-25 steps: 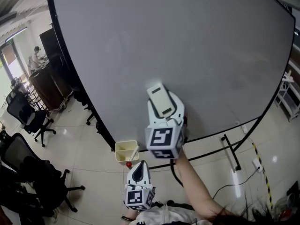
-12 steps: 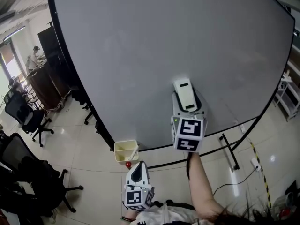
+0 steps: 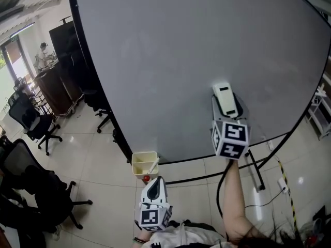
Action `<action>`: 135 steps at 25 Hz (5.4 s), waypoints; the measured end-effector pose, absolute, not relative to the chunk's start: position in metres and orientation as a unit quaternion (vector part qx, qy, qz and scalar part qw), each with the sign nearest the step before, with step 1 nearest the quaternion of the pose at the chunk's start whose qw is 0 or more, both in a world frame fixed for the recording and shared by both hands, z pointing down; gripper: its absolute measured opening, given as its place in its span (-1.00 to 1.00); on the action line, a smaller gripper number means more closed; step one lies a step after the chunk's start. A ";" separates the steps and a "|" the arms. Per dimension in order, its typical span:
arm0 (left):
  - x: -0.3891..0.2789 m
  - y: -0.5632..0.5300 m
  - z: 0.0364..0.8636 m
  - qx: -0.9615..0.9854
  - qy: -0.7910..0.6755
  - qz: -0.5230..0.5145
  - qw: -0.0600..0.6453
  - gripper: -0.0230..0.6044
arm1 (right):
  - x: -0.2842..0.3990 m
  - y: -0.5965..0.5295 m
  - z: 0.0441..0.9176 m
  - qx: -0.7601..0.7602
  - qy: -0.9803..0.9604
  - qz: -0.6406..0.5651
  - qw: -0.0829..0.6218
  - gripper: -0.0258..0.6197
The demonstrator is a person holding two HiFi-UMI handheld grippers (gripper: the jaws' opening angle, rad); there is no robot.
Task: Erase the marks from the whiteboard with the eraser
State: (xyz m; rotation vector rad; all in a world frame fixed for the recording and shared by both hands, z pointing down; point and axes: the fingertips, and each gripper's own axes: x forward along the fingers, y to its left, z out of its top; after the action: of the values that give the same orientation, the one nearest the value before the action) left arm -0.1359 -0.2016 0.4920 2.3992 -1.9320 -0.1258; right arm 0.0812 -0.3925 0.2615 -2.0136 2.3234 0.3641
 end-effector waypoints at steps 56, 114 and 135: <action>-0.122 -0.210 0.501 0.771 -0.635 -0.035 0.039 -0.92 | -0.067 -0.362 0.321 -0.564 0.749 0.310 -0.158 -0.06; -0.084 -0.164 0.510 0.793 -0.605 -0.027 0.064 -0.92 | 0.095 -0.225 0.504 -0.566 0.810 -0.154 -0.033 -0.05; 0.038 -0.033 0.531 0.747 -0.662 0.002 0.062 -0.92 | 0.191 -0.074 0.538 -0.492 0.850 -0.183 -0.046 -0.04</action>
State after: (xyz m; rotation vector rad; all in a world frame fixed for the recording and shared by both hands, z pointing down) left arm 0.0381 -0.0326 0.5312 2.2576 -2.0015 0.0054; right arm 0.1913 -0.0743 0.5377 -1.5943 2.7511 -0.5924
